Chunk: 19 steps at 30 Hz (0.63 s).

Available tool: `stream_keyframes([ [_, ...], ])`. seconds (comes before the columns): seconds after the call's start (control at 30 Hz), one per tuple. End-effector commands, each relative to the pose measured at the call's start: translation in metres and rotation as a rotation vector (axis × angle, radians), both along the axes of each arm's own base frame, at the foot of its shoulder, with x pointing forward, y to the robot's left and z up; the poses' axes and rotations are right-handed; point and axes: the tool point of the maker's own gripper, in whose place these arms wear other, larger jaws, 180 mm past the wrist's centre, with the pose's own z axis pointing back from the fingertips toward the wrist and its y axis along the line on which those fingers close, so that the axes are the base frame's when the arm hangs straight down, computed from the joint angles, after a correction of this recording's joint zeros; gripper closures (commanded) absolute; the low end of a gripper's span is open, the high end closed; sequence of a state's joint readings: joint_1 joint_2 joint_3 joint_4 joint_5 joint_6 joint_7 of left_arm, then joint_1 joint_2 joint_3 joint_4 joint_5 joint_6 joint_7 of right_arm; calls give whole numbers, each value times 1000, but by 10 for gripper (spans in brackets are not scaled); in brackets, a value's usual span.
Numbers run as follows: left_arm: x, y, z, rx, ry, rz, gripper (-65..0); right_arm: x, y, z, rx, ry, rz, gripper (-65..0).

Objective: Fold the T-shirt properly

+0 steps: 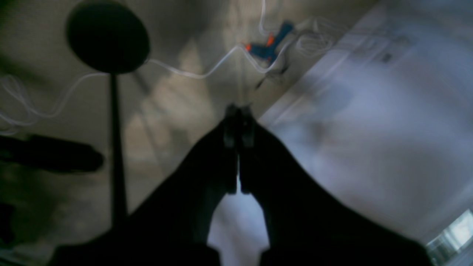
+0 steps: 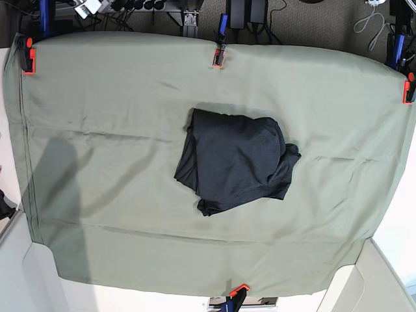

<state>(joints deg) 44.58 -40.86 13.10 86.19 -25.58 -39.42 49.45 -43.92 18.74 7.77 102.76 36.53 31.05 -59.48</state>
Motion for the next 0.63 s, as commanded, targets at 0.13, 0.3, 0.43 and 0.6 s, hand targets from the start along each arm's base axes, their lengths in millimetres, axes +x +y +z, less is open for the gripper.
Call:
stream_keyframes([
  [0.13, -3, -16, -28, -13, 58, 42, 0, -48, 14, -18, 13, 135, 83, 0],
  [0.3, 14, -51, -57, -5, 48, 99, 0, -72, 7, -46, -84, 234, 141, 0],
  [0.43, 35, -83, -80, 7, 10, 175, 0, -72, -14, -71, -183, 294, 152, 0],
  [0.6, 54, -96, -116, 113, -28, 239, 0, -53, -35, -96, -239, 353, 120, 0],
])
